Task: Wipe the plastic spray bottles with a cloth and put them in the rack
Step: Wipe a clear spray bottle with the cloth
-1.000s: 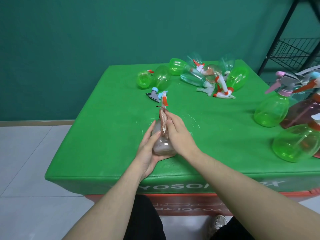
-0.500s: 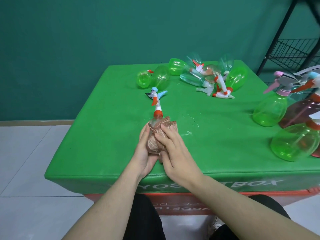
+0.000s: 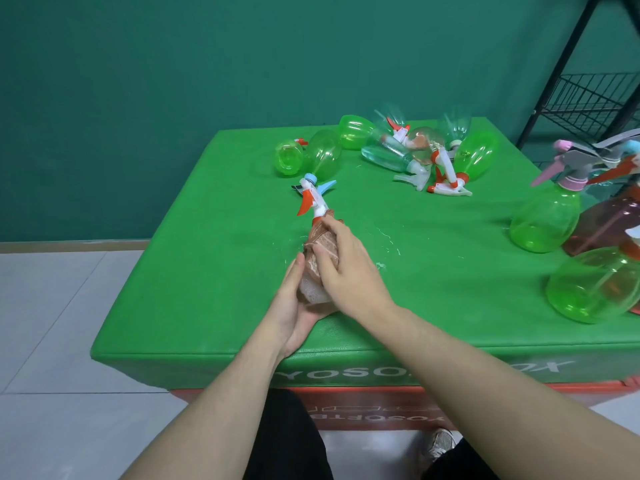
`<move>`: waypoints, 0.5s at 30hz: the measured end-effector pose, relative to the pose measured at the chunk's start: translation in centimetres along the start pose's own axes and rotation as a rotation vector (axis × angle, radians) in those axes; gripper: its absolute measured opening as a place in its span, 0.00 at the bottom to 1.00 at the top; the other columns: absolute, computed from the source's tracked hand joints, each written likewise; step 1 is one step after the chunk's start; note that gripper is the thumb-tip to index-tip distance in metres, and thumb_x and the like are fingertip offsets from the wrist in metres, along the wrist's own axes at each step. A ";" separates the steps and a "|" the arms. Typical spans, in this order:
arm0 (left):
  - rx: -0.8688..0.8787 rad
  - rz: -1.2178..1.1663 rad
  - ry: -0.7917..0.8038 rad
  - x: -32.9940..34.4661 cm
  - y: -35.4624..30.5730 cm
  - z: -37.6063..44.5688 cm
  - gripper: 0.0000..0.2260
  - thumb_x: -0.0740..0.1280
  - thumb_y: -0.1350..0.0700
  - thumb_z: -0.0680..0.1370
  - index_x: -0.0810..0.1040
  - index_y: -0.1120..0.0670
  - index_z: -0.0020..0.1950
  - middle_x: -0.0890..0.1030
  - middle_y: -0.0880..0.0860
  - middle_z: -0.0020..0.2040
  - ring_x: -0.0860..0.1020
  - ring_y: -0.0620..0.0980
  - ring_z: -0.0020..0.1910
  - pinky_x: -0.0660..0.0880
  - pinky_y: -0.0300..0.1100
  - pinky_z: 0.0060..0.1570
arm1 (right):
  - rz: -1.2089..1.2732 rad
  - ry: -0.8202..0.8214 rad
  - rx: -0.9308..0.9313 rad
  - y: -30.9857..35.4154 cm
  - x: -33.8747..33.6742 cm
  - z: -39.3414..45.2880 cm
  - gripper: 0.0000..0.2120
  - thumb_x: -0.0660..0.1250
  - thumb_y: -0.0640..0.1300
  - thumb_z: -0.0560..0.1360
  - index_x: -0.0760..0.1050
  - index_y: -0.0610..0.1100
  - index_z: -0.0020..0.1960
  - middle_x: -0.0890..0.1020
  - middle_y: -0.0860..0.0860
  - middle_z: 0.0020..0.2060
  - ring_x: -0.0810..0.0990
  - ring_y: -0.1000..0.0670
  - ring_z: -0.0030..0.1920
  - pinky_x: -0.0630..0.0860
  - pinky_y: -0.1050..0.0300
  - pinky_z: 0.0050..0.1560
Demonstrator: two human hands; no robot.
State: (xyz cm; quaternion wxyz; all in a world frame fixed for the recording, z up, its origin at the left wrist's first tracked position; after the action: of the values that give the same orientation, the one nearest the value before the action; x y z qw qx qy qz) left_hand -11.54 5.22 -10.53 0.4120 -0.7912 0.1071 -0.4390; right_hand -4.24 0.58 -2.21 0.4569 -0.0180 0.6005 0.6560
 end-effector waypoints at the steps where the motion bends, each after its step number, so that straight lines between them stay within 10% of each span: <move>1: -0.007 -0.005 0.006 0.0 0.0 0.0 0.27 0.61 0.41 0.79 0.73 0.53 0.74 0.81 0.58 0.66 0.82 0.54 0.61 0.81 0.53 0.52 | 0.003 0.021 0.022 -0.2 0.2 0.5 0.21 0.58 0.50 0.84 0.66 0.49 0.77 0.68 0.53 0.76 0.65 0.54 0.75 0.61 0.52 0.77; 6: -0.021 -0.036 0.008 -0.2 0.2 0.2 0.23 0.56 0.40 0.83 0.77 0.52 0.70 0.82 0.58 0.65 0.82 0.55 0.61 0.76 0.58 0.61 | 0.145 0.058 0.154 -1.6 1.1 1.1 0.21 0.54 0.49 0.86 0.64 0.49 0.79 0.62 0.53 0.80 0.58 0.57 0.79 0.51 0.59 0.79; 15: 0.017 -0.090 -0.033 -0.5 -0.1 0.3 0.28 0.50 0.37 0.84 0.82 0.53 0.64 0.82 0.58 0.64 0.83 0.53 0.60 0.82 0.48 0.52 | -0.106 0.066 -0.171 -0.9 1.4 -3.4 0.22 0.51 0.50 0.85 0.63 0.49 0.79 0.57 0.53 0.81 0.51 0.56 0.81 0.55 0.47 0.80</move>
State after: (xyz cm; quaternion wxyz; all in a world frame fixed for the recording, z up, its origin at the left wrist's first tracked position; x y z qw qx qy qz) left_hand -11.57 5.69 -10.82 0.4004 -0.7988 0.0609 -0.4449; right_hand -6.33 -1.44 -4.65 0.4678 -0.1105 0.5553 0.6787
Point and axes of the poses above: each hand's wrist, its own z-axis towards the middle knuckle, its own x-axis out of the palm, y = z × x, the point moved 9 cm from there along z, towards the middle knuckle
